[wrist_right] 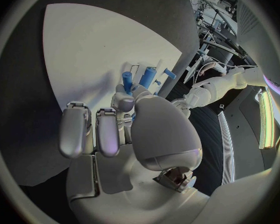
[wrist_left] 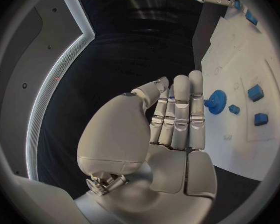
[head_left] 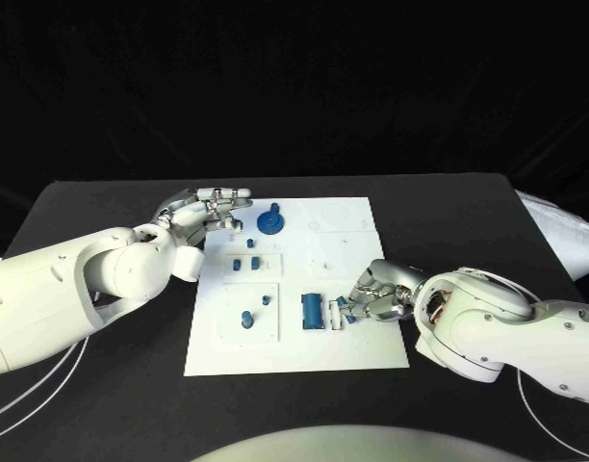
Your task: Assemble the parts on the task board
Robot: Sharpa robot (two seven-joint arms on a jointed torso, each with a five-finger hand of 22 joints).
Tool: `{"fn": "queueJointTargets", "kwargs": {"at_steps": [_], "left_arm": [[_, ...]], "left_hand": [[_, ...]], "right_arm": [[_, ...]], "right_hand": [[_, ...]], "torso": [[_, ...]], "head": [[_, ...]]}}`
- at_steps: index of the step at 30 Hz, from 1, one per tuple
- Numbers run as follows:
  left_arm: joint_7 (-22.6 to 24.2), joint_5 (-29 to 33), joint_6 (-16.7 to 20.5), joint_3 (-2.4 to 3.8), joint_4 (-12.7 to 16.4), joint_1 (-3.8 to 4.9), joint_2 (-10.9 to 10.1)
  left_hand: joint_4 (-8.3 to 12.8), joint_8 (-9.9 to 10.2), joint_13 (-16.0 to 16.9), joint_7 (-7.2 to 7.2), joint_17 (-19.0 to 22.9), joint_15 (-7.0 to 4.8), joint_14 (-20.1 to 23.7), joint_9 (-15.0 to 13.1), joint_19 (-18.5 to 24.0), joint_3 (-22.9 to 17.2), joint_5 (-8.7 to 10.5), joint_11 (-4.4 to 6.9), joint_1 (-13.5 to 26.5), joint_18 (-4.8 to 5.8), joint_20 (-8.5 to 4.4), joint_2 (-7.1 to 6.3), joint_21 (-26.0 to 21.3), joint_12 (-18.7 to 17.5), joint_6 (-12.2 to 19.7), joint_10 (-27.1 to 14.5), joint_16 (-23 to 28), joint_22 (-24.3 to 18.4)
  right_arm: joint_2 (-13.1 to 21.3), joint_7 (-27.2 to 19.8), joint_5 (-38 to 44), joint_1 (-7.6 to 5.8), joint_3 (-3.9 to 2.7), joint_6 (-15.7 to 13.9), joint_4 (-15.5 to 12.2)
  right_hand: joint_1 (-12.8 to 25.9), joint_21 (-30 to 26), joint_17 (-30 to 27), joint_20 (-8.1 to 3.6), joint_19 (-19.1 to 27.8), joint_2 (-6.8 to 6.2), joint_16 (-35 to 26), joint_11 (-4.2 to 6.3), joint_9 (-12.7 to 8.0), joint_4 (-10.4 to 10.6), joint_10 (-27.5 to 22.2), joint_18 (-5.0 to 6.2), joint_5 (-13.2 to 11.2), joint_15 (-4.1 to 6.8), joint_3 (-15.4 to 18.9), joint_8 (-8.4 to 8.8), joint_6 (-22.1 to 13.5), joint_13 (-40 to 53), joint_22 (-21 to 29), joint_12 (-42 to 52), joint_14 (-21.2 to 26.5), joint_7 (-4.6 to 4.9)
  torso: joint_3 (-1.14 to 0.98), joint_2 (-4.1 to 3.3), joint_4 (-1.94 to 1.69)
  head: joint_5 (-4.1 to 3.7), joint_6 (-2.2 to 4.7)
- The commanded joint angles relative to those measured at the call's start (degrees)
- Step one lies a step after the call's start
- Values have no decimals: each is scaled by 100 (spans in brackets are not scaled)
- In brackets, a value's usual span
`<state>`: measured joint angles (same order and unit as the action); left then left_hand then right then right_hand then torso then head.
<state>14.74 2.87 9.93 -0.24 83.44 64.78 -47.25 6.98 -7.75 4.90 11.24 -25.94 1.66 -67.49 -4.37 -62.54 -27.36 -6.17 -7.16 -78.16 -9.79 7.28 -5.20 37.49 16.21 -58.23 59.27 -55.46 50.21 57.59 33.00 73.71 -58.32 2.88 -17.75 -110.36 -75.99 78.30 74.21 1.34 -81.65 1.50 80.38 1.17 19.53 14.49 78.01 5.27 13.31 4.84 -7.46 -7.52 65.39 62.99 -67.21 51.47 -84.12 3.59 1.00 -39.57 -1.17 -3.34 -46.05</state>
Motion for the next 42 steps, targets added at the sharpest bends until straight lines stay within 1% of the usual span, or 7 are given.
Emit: {"fn": "queueJointTargets", "kwargs": {"at_steps": [1, 13, 26, 35, 38, 40, 42], "left_arm": [[34, -17, -109, 3, 9, 1, 14], [30, -17, -117, 3, 2, 1, 20], [19, -17, -133, 3, -2, 1, 22], [19, -17, -135, 3, -7, 1, 24], [19, -17, -135, 3, -13, 0, 28], [19, -17, -135, 3, -15, 0, 29], [19, -17, -135, 3, -16, -1, 29]], "left_hand": [[-4, -26, -8, 8, 5, -2, 48, 9, -1, 31, -26, 12, -7, -70, -8, 48, -24, 38, 46, -42, 25, -8], [-4, -26, -8, 8, 5, -2, 48, 9, -1, 31, -26, 12, -7, -70, -8, 48, -24, 38, 46, -42, 25, -8], [-3, -29, -10, 9, 11, 0, 51, 10, 1, 35, -26, 12, -3, -70, -6, 52, -28, 46, 52, -51, 23, -11], [-3, -29, -10, 9, 11, 0, 51, 10, 1, 35, -26, 12, -3, -70, -6, 52, -28, 46, 52, -51, 23, -11], [-3, -29, -10, 9, 11, 0, 51, 10, 1, 35, -26, 12, -3, -70, -6, 52, -28, 46, 52, -51, 23, -11], [-3, -29, -10, 9, 11, 0, 51, 10, 1, 35, -26, 12, -3, -70, -6, 52, -28, 46, 52, -51, 23, -11], [-3, -29, -10, 9, 11, 0, 51, 10, 1, 35, -26, 12, -3, -70, -6, 52, -28, 46, 52, -51, 23, -11]], "right_arm": [[-85, 21, -134, 20, 1, -22, 43], [-179, 66, -144, 34, 1, 198, 83], [-227, 81, 258, 38, 1, 285, 117], [-249, 48, 363, 43, 1, 225, 123], [-252, 10, 425, 47, 1, 211, 122], [-247, -9, 470, 52, 1, 192, 116], [-233, -22, 519, 57, 1, 182, 105]], "right_hand": [[70, 33, 11, 7, -31, -24, 15, -23, 12, 4, 31, -91, 31, -3, -52, 19, 34, 9, -6, 25, -323, -4], [209, 42, 18, 10, -38, -88, 18, -27, 25, 59, 52, -95, 76, -5, -129, 14, 53, 45, -26, 62, -325, -1], [507, 53, 24, 17, -45, -162, 20, -31, 56, 170, 95, -99, 340, -9, -152, -3, 95, 129, -49, 150, -327, 0], [1078, 52, 25, 25, -44, -426, 18, -38, 86, 209, 108, -98, 560, -18, 284, -14, 122, 169, -54, 169, -326, 2], [1326, 52, 32, 22, -44, -577, 21, -34, 103, 209, 108, -98, 238, -11, 612, -18, 125, 188, -59, 175, -327, -9], [1422, 51, 31, 19, -43, -583, 19, -29, 113, 208, 106, -98, -18, -10, 770, -19, 121, 198, -62, 176, -327, -9], [1441, 51, 32, 18, -43, -576, 19, -30, 117, 209, 108, -98, -68, -11, 818, -19, 119, 207, -63, 183, -327, -10]], "torso": [[-5, 0, 1], [-7, 2, 7], [-1, 4, 1], [0, 3, 7], [2, 5, 5], [-1, 6, 7], [-5, 4, 6]], "head": [[8, -6], [10, -21], [8, -29], [7, -27], [-9, -24], [-12, -22], [-10, -19]]}}
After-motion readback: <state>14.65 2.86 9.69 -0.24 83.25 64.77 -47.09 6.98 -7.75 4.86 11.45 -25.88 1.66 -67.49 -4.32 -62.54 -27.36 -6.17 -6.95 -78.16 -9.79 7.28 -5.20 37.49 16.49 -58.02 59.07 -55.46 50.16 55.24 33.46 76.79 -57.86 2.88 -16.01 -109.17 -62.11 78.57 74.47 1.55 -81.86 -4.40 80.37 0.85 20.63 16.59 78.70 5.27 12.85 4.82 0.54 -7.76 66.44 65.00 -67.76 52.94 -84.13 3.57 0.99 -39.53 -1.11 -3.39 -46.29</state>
